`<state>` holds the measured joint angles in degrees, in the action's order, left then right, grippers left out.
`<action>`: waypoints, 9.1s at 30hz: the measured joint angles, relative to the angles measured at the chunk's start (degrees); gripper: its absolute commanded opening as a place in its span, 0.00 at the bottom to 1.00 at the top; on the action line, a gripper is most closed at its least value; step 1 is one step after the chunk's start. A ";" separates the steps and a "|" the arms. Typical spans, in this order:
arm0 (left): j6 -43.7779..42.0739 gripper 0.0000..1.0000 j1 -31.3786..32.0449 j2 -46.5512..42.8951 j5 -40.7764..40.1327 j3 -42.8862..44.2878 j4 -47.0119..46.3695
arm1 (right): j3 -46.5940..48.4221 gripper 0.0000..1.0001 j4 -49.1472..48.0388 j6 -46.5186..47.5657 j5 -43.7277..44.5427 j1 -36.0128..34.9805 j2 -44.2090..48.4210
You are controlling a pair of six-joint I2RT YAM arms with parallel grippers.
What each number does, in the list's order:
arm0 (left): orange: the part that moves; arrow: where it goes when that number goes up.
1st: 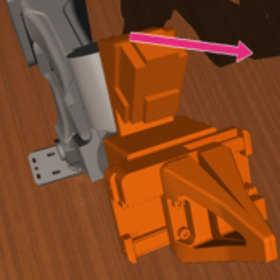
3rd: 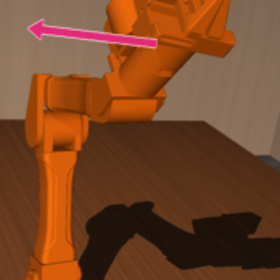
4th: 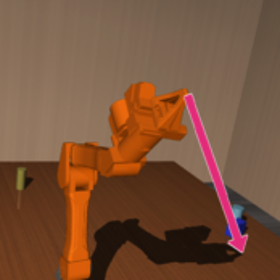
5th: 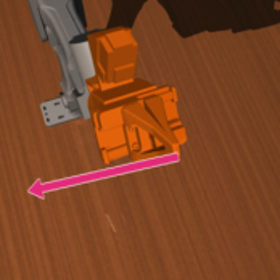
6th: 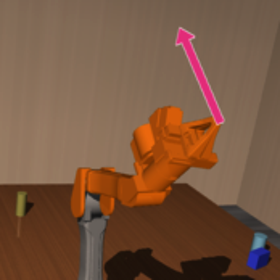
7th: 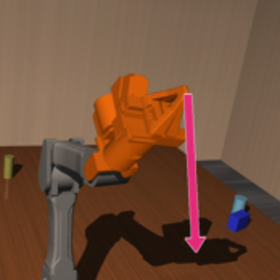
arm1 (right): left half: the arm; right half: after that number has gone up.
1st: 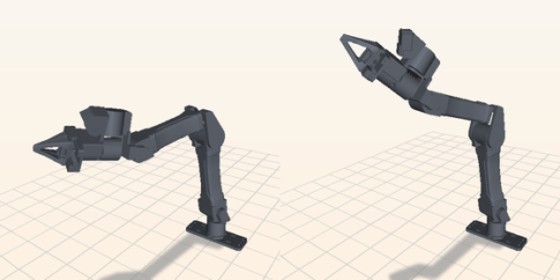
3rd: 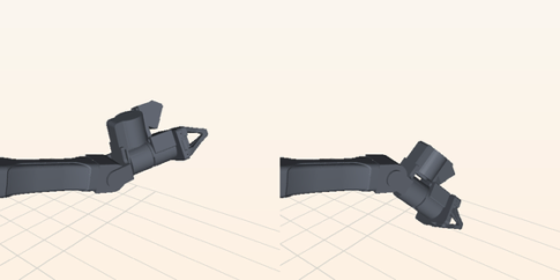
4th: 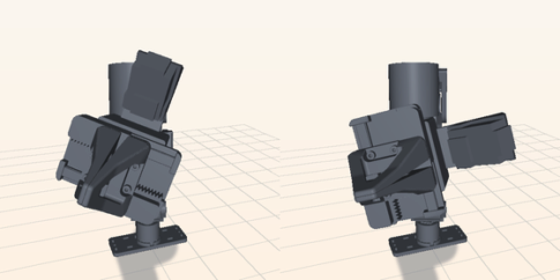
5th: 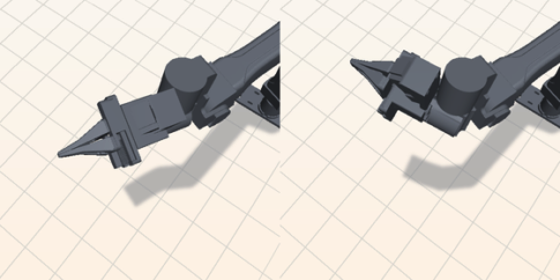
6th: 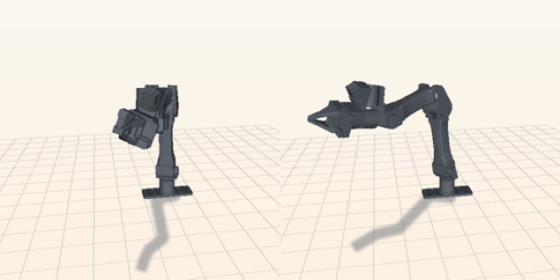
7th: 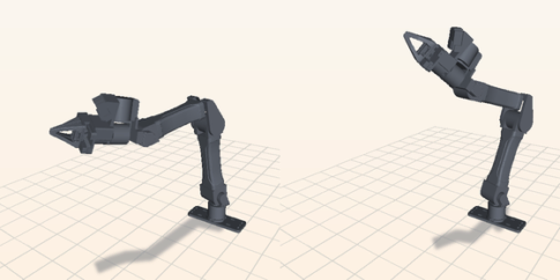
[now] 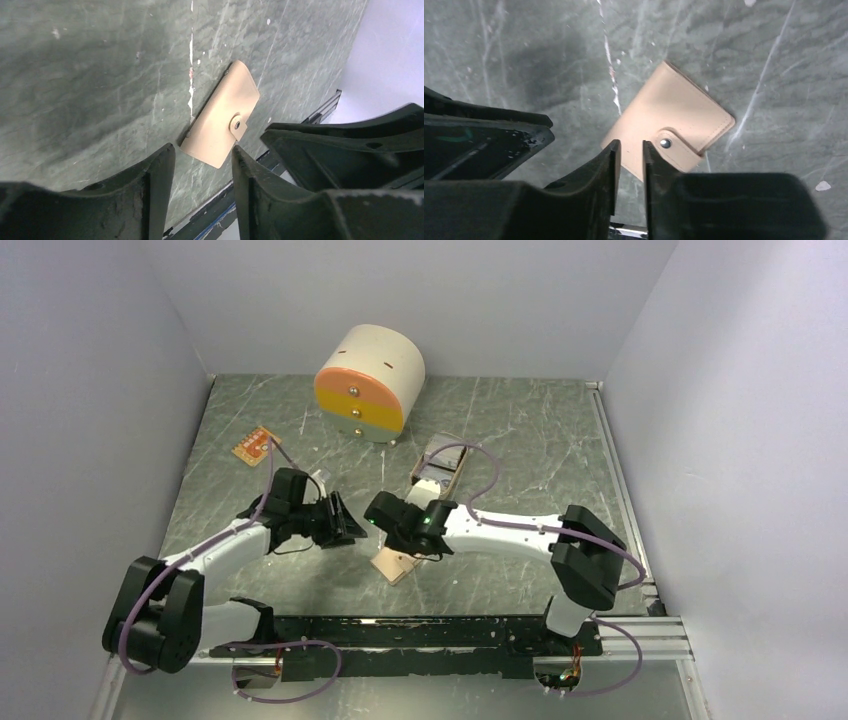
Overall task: Put the credit cards into the card holder
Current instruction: Open the card holder at the center of the board.
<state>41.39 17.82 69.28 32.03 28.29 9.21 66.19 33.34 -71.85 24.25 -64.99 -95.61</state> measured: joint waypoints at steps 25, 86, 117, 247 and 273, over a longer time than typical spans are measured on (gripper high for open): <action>7.87 0.51 9.99 16.11 9.07 -4.07 -22.64 | -32.44 0.21 -31.69 7.63 -9.75 3.80 12.52; 2.91 0.09 22.51 4.81 -12.76 2.12 -9.79 | -26.43 0.00 -22.62 9.97 -3.65 7.91 13.09; -0.11 0.73 9.97 -5.09 -10.99 7.91 5.62 | -28.06 0.00 -35.12 20.02 -18.53 8.00 24.37; 13.31 0.61 18.32 17.29 1.66 2.89 -23.39 | -32.04 0.37 -23.52 16.72 -14.78 7.30 40.15; 8.46 0.59 7.85 6.51 -4.70 7.39 -4.81 | -31.98 0.26 -31.06 15.32 -9.20 0.76 20.74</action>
<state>49.84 25.67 75.79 27.33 35.68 4.40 34.22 2.28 -56.53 15.05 -64.23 -74.87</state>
